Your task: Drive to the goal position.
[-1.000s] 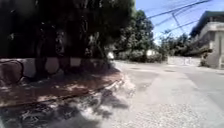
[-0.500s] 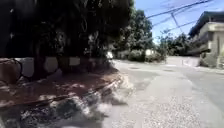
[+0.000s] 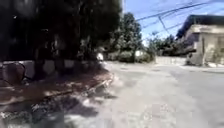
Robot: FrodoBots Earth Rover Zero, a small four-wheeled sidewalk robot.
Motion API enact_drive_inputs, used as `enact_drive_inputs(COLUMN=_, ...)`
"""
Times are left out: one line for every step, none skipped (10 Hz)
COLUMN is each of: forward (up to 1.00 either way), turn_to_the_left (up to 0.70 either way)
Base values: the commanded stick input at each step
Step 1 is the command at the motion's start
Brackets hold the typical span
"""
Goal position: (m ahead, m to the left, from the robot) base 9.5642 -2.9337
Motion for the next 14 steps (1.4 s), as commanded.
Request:
enact_drive_inputs(forward=-1.0, turn_to_the_left=0.4)
enact_drive_inputs(forward=-0.14, turn_to_the_left=0.04)
enact_drive_inputs(forward=0.0, turn_to_the_left=0.0)
enact_drive_inputs(forward=0.0, turn_to_the_left=0.0)
enact_drive_inputs(forward=0.43, turn_to_the_left=-0.13)
enact_drive_inputs(forward=0.93, turn_to_the_left=-0.31)
enact_drive_inputs(forward=0.93, turn_to_the_left=-0.37)
enact_drive_inputs(forward=0.93, turn_to_the_left=-0.36)
enact_drive_inputs(forward=0.94, turn_to_the_left=-0.34)
enact_drive_inputs(forward=0.93, turn_to_the_left=-0.13)
enact_drive_inputs(forward=0.93, turn_to_the_left=0.0)
enact_drive_inputs(forward=0.93, turn_to_the_left=-0.01)
enact_drive_inputs(forward=0.93, turn_to_the_left=-0.03)
enact_drive_inputs(forward=0.94, turn_to_the_left=-0.12)
